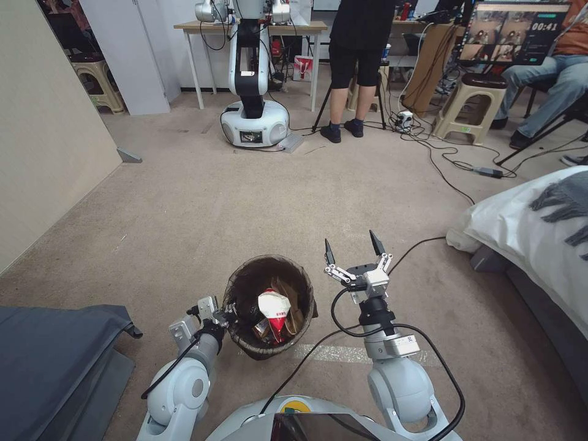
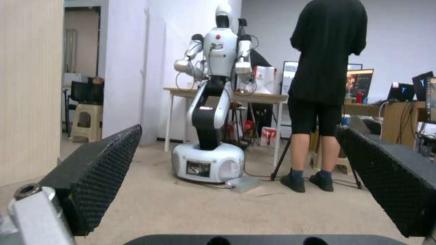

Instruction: Pick up the trash bin, then pick up the garbage from the floor and place it into the trash bin.

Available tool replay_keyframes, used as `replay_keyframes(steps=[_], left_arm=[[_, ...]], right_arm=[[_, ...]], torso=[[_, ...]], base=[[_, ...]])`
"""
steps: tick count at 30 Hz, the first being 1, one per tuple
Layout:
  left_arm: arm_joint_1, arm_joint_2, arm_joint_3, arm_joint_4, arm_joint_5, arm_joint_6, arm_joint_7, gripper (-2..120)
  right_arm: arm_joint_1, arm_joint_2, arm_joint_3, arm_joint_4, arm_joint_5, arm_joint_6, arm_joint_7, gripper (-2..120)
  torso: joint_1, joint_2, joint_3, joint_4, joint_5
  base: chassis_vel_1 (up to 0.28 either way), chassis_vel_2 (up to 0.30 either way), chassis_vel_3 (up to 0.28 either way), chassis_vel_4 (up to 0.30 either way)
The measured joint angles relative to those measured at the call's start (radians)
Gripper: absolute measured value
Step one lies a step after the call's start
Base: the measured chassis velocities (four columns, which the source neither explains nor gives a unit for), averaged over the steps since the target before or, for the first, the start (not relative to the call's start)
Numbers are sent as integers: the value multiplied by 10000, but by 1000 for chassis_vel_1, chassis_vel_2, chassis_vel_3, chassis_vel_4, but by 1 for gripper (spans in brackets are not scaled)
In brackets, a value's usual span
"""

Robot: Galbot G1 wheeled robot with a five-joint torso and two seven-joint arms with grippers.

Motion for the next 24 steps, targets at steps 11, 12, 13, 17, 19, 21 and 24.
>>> replay_keyframes(steps=[11,12,13,17,19,21,24], left_arm=[[-81,-52,-54,395,-348,-140,-109,33],[-81,-52,-54,395,-348,-140,-109,33],[-87,-59,-54,424,-355,-160,-109,40],[-124,-66,-70,428,-379,-178,-110,55],[-142,-66,-84,428,-382,-189,-110,59],[-157,-66,-108,432,-384,-241,-80,64],[-160,-64,-113,432,-380,-315,-22,68]], right_arm=[[-69,21,-21,-14,-42,94,-66,100],[-69,21,-21,-14,-42,94,-66,100],[-72,19,-19,-13,-42,95,-71,100],[-71,24,-16,-10,-42,97,-85,100],[-70,27,-16,-9,-42,97,-87,100],[-69,31,-16,-9,-43,97,-94,100],[-62,31,-17,-15,-43,98,-102,100]], torso=[[0,0,0,-1,0],[0,0,0,-1,0],[0,0,0,0,0],[0,0,0,0,0],[0,0,0,0,0],[0,0,0,0,0],[0,0,0,0,0]], base=[[0,0,0,0],[0,0,0,0],[0,0,0,0],[0,0,0,0],[0,0,0,0],[0,0,0,0],[0,0,0,0]])
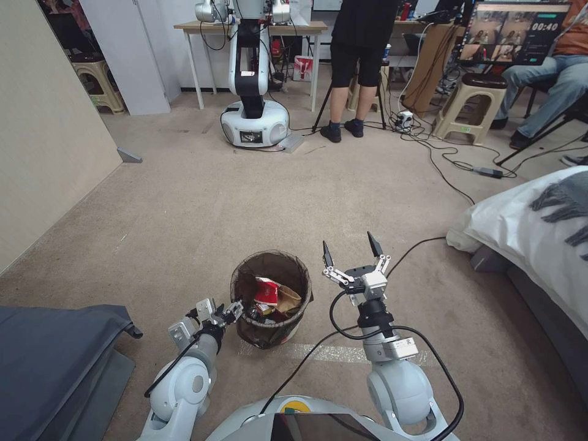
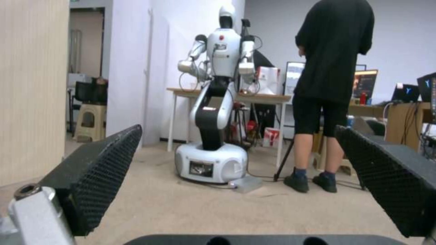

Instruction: Pick up the trash bin, then pick up the garbage from the floor and place it into the trash bin.

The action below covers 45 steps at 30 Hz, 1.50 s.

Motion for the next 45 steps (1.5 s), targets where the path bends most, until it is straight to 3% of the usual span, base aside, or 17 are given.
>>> replay_keyframes(steps=[9,19,21,22,24,25,27,30,32,36,45], left_arm=[[4,8,-3,-6,124,-220,216,71],[156,146,-23,-387,1805,-1366,1627,71],[236,159,-37,-494,2838,-2006,2259,72],[236,159,-37,-494,2838,-2006,2259,72],[242,149,-180,-361,5118,-3833,3045,74],[242,149,-180,-361,5118,-3833,3045,74],[258,115,-212,-405,6163,-5236,3201,79],[275,97,-213,-443,6321,-5472,3186,80],[316,58,-234,-527,6876,-6304,3004,83],[330,67,-260,-569,7102,-6638,2803,90],[323,73,-272,-653,7152,-6646,2669,95]], right_arm=[[21,11,0,-20,0,23,-8,100],[20,7,-17,11,3,38,-37,100],[7,9,-29,19,0,59,-47,100],[7,9,-29,19,0,59,-47,100],[-21,25,14,20,-7,130,-43,100],[-21,25,14,20,-7,130,-43,100],[-135,146,96,4,-45,86,273,100],[-199,187,117,-19,-61,46,406,100],[-514,357,234,-222,-288,-138,1027,100],[-881,546,541,-471,-348,-198,1349,100],[-970,581,685,-482,-348,-153,1384,100]], torso=[[0,0,0,0,0],[0,0,0,0,0],[0,0,0,0,0],[0,0,0,0,0],[0,0,0,2,-1],[0,0,0,2,-1],[0,0,0,0,-1],[0,0,0,0,-1],[0,0,0,0,0],[0,0,0,-1,0],[0,0,0,0,0]], base=[[0,0,0,0],[0,0,0,0],[0,0,0,0],[0,0,0,0],[0,0,0,0],[0,0,0,0],[0,0,0,0],[0,0,0,0],[0,0,0,0],[0,0,0,0],[0,0,0,0]])
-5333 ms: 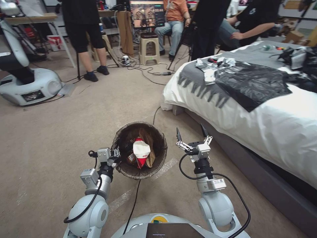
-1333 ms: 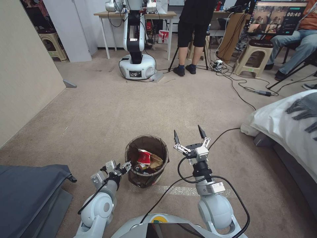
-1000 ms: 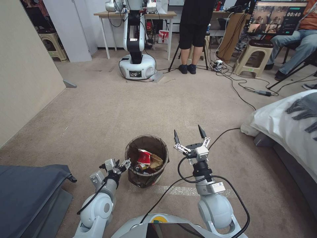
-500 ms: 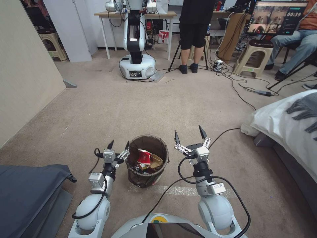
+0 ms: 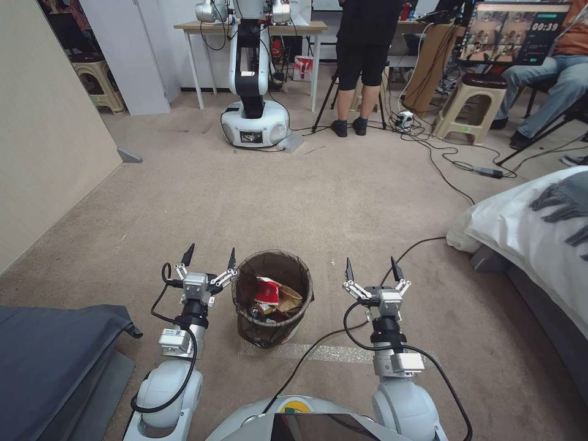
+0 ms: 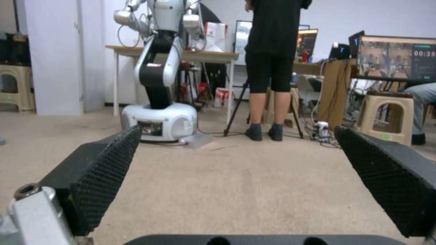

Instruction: Pick up the trash bin, then pick up the garbage from the floor and place it into the trash bin.

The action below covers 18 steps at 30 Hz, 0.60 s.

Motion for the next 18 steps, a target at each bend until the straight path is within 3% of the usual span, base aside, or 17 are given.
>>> replay_keyframes(steps=[18], left_arm=[[-3,1,2,-4,-57,81,-17,96]], right_arm=[[10,-7,-6,1,8,10,-15,100]], torso=[[0,0,0,0,0]], base=[[0,0,0,0]])
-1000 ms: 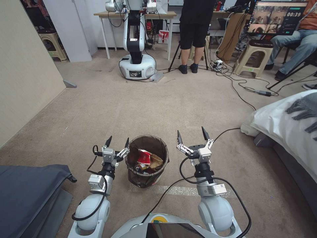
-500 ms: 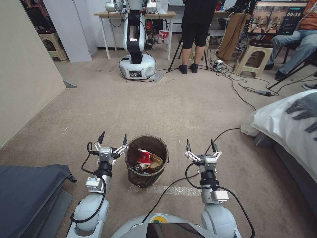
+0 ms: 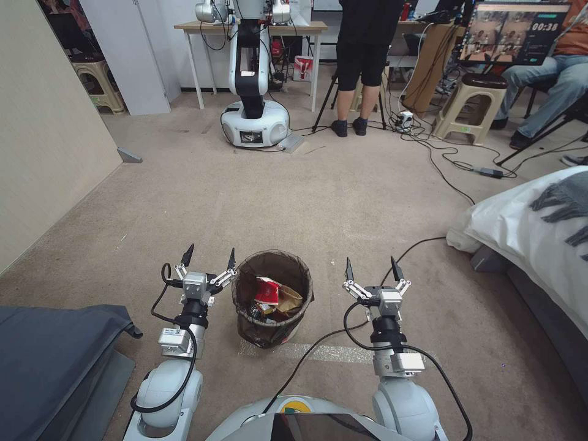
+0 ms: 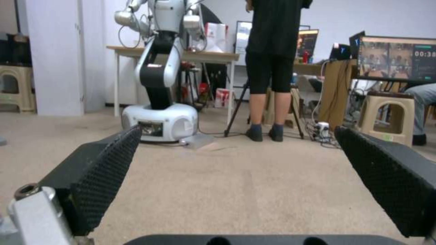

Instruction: Pick up the trash bin, then pick up the garbage from the floor and place it into the trash bin.

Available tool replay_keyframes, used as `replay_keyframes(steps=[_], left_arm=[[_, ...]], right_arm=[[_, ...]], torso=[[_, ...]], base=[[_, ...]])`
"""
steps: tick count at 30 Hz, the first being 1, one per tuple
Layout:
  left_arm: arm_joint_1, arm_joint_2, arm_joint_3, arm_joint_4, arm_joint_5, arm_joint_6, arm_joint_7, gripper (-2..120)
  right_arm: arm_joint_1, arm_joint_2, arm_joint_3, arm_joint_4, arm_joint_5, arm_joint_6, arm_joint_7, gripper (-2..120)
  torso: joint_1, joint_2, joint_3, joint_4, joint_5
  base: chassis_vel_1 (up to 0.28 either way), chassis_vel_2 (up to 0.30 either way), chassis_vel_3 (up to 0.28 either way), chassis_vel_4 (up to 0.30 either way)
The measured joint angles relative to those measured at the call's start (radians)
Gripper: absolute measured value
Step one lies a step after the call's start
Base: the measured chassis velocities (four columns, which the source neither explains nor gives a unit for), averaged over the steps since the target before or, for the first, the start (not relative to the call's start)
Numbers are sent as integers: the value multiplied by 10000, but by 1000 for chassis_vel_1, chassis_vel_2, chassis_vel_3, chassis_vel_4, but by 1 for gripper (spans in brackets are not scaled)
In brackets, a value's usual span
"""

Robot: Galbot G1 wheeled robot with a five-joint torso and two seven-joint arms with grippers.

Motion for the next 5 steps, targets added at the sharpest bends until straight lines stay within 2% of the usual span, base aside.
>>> replay_keyframes(steps=[5], left_arm=[[0,0,0,0,-7,6,0,96]], right_arm=[[1,-1,-3,1,1,0,-3,100]], torso=[[0,0,0,0,0]], base=[[0,0,0,0]])
